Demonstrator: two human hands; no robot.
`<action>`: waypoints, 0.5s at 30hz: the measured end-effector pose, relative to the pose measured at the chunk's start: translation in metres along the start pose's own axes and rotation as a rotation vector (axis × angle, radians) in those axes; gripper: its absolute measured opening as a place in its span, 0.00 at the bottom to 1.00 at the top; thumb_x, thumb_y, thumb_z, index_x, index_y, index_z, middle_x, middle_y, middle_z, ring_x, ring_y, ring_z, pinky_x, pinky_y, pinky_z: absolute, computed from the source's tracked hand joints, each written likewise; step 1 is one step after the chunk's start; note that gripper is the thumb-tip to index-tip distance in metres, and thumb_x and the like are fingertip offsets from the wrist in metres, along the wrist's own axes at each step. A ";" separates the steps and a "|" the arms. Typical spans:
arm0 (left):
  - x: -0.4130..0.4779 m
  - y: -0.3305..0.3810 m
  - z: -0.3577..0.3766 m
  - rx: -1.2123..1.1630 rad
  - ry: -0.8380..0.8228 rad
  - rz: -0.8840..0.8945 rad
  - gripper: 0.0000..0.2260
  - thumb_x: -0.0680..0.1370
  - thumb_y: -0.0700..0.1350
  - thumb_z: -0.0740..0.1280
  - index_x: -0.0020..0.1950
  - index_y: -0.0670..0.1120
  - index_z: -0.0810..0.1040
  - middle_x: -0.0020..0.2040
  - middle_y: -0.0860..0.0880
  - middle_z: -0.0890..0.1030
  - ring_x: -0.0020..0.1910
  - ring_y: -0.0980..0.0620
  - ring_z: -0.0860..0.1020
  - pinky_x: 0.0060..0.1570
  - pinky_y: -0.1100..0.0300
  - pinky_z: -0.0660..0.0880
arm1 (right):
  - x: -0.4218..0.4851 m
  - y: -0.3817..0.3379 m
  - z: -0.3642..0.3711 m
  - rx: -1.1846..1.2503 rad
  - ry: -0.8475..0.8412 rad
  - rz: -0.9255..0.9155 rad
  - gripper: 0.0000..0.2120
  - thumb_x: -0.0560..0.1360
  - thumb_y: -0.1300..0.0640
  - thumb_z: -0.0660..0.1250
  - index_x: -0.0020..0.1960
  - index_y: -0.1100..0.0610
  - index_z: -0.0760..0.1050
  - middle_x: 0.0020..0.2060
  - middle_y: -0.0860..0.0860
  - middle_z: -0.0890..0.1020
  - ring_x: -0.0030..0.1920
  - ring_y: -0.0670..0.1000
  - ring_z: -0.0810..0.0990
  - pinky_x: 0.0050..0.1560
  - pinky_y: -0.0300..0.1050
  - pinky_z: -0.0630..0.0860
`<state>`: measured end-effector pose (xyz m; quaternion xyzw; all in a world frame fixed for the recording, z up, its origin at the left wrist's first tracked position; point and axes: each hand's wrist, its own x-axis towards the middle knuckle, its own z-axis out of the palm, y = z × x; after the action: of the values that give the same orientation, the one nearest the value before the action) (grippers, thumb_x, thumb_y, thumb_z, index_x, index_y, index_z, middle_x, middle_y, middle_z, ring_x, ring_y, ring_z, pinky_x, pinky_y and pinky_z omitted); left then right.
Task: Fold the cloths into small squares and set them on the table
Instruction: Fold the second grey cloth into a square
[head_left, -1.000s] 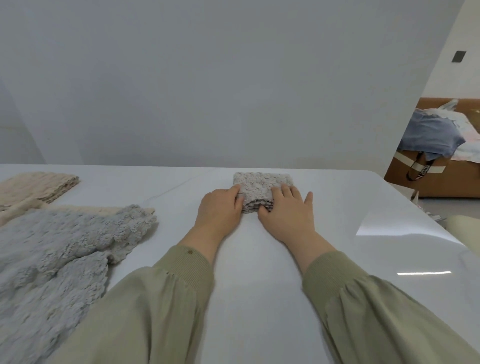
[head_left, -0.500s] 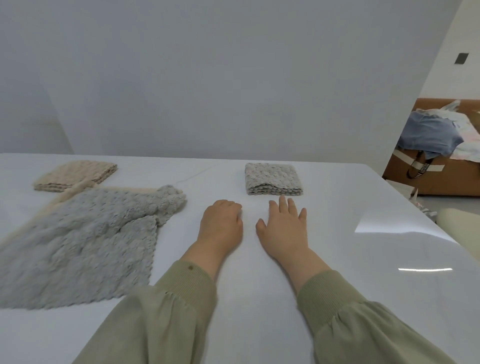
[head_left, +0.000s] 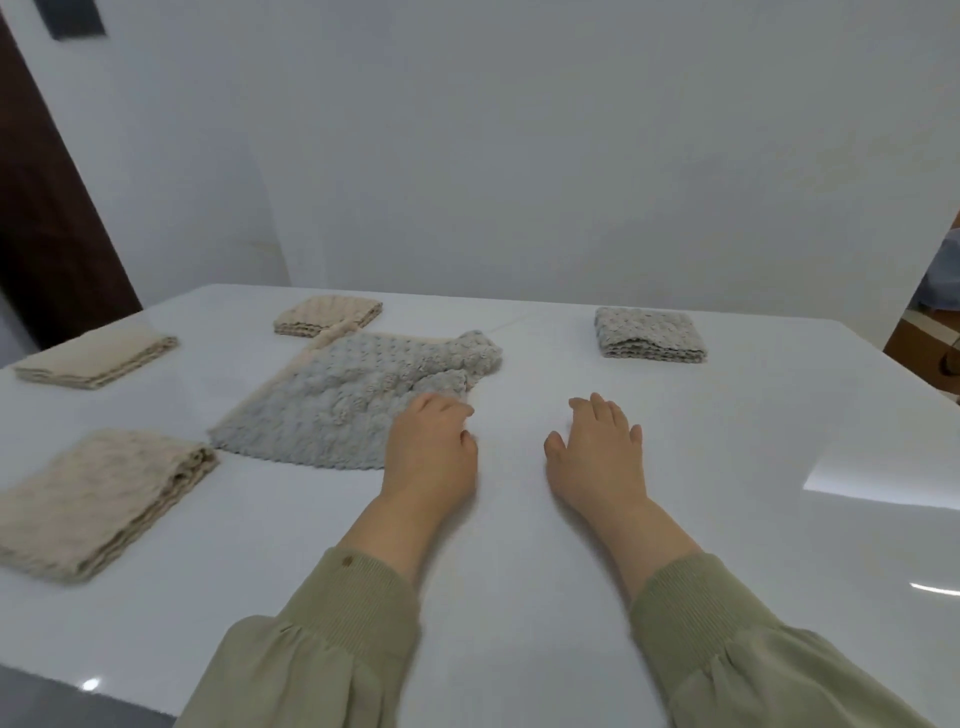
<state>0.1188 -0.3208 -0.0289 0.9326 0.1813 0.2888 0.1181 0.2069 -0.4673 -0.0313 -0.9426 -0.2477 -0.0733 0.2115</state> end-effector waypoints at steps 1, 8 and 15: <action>-0.003 -0.008 -0.006 0.002 0.011 -0.077 0.13 0.78 0.42 0.59 0.60 0.46 0.78 0.62 0.50 0.78 0.65 0.49 0.67 0.62 0.57 0.65 | -0.005 -0.006 0.001 0.040 -0.001 0.009 0.23 0.79 0.52 0.55 0.72 0.58 0.60 0.73 0.55 0.61 0.74 0.56 0.55 0.72 0.56 0.53; 0.005 -0.028 -0.016 0.083 -0.149 -0.342 0.16 0.75 0.55 0.67 0.60 0.52 0.77 0.60 0.51 0.77 0.64 0.47 0.68 0.60 0.54 0.68 | -0.012 -0.021 0.003 0.146 -0.132 -0.276 0.24 0.79 0.54 0.58 0.73 0.56 0.60 0.72 0.51 0.65 0.72 0.51 0.60 0.72 0.45 0.55; 0.012 -0.028 -0.012 -0.085 0.123 -0.375 0.06 0.76 0.42 0.66 0.41 0.46 0.81 0.40 0.49 0.81 0.42 0.48 0.77 0.37 0.58 0.70 | -0.010 -0.017 0.002 0.286 -0.086 -0.301 0.20 0.79 0.58 0.59 0.70 0.56 0.65 0.68 0.50 0.69 0.69 0.48 0.64 0.62 0.32 0.56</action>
<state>0.1134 -0.2888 -0.0226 0.8573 0.3463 0.3256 0.1980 0.1898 -0.4574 -0.0298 -0.8577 -0.4023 -0.0281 0.3190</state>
